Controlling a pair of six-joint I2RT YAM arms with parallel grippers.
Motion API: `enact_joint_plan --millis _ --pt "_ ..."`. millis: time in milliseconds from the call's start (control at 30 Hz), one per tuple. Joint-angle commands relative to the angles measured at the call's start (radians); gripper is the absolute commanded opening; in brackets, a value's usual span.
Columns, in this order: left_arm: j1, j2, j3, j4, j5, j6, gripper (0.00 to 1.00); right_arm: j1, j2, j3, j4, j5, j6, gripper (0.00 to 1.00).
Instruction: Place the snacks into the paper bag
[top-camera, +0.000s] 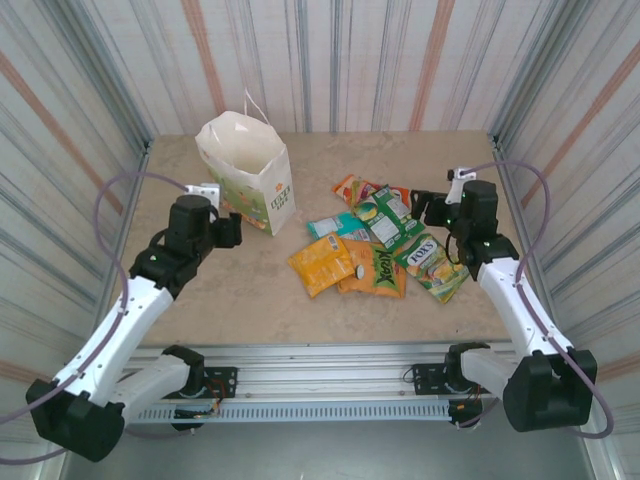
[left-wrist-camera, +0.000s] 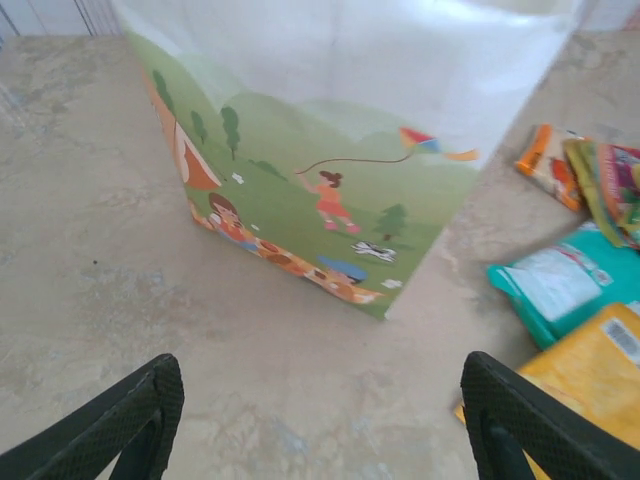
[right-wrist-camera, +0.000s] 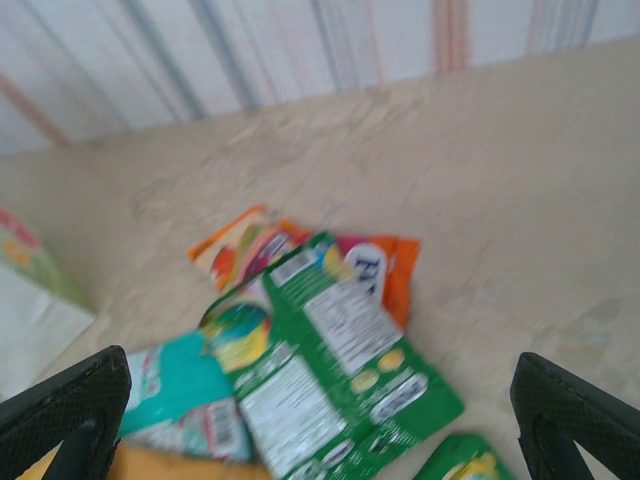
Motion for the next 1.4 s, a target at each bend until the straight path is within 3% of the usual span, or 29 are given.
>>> enact_joint_plan --millis 0,267,500,900,1100,1367 --pt "-0.037 0.021 0.156 -0.255 0.037 -0.039 0.75 0.058 -0.001 0.075 -0.180 -0.007 0.038 0.99" --pt "-0.188 0.211 0.511 -0.515 0.051 -0.041 0.72 0.149 0.061 0.180 -0.274 -0.098 0.052 0.99" --pt "-0.270 0.414 0.834 -0.677 0.010 -0.042 0.72 0.179 0.126 0.252 -0.291 -0.072 0.104 0.99" --pt "-0.278 0.709 1.237 -0.751 -0.059 0.025 0.71 0.183 0.193 0.291 -0.256 -0.104 0.128 0.99" --pt "-0.257 0.838 1.363 -0.771 -0.129 0.140 0.73 0.189 0.193 0.271 -0.254 -0.119 0.124 0.99" --pt "-0.174 0.931 1.431 -0.786 -0.121 0.197 0.73 0.194 0.149 0.215 -0.259 -0.105 0.108 0.99"
